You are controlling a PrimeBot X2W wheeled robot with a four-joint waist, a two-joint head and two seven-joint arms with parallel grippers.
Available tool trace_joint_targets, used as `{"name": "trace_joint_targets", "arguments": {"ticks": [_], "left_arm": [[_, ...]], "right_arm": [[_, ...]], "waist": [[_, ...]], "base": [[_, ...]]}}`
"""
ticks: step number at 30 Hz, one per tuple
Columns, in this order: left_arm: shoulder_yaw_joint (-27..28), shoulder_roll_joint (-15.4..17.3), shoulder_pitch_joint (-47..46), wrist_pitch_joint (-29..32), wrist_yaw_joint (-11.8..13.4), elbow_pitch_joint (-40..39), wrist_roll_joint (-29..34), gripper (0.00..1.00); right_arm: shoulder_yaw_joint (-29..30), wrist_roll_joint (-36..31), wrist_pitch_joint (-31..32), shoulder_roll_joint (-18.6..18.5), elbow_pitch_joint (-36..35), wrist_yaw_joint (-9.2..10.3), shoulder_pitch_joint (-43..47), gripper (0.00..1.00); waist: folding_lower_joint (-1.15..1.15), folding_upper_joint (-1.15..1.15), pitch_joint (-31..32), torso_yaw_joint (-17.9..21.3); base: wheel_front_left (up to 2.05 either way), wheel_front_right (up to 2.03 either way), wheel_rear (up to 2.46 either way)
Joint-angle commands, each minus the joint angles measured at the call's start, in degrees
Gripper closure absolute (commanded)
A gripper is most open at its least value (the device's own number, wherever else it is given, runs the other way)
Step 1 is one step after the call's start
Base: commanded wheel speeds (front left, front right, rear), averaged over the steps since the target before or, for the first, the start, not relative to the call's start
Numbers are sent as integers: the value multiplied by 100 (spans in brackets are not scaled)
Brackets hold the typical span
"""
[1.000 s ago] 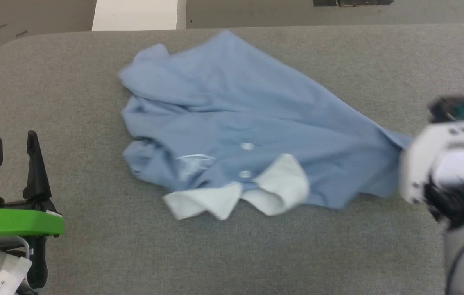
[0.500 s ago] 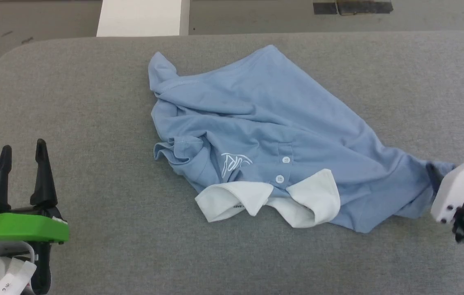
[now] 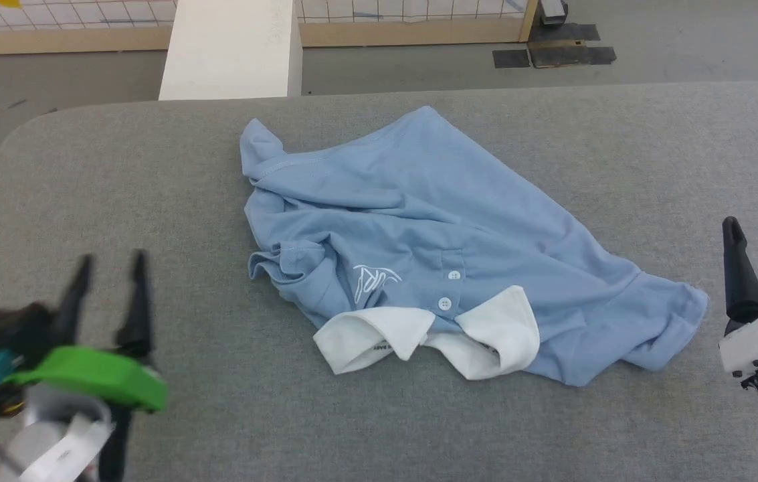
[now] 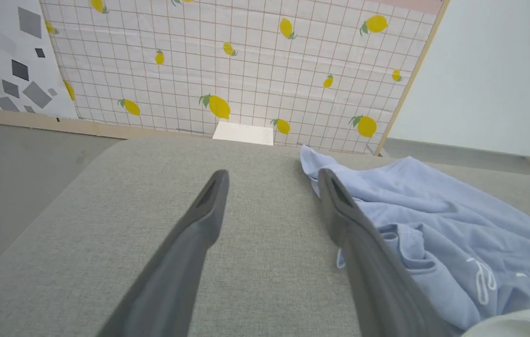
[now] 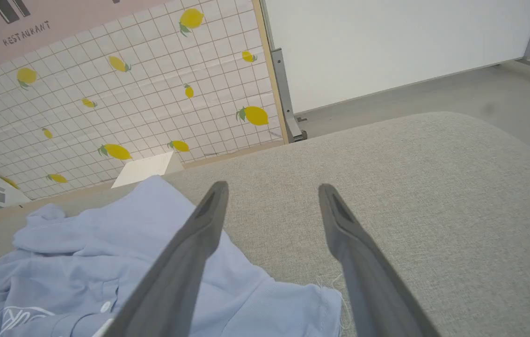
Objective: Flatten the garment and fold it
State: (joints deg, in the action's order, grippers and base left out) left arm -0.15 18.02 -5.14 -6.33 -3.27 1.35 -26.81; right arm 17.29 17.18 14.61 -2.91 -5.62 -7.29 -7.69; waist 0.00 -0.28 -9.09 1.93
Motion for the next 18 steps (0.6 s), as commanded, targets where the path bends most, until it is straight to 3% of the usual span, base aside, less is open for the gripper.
{"name": "trace_joint_targets", "arguments": {"ticks": [1, 5, 10, 15, 18], "left_arm": [[-196, -17, -233, 254, -80, -42, -8, 0], [-863, -11, -882, 1489, -235, 27, -188, 0], [-1666, 69, -1791, 3585, -309, 386, -391, 0], [-2401, 254, -2646, 5385, -333, 951, -166, 0], [-2578, 347, -2788, 5688, -335, 1261, -23, 0]], "right_arm": [[5, -10, -27, 2, -26, -20, 65, 0], [16, -35, -8, 2, -75, -20, 29, 0], [-68, -45, 6, 2, -89, -20, -66, 0], [-176, 19, -55, 3, -32, -20, -146, 0], [-190, 35, -121, 3, -2, -20, -148, 0]], "waist": [[0, 28, -33, -9], [0, 28, -113, -18], [0, 28, -245, 46], [0, 28, -509, 257], [0, 28, -635, 362]], "base": [[0, 0, 0], [0, 0, 0], [0, 0, 0], [0, 0, 0], [0, 0, 0]]}}
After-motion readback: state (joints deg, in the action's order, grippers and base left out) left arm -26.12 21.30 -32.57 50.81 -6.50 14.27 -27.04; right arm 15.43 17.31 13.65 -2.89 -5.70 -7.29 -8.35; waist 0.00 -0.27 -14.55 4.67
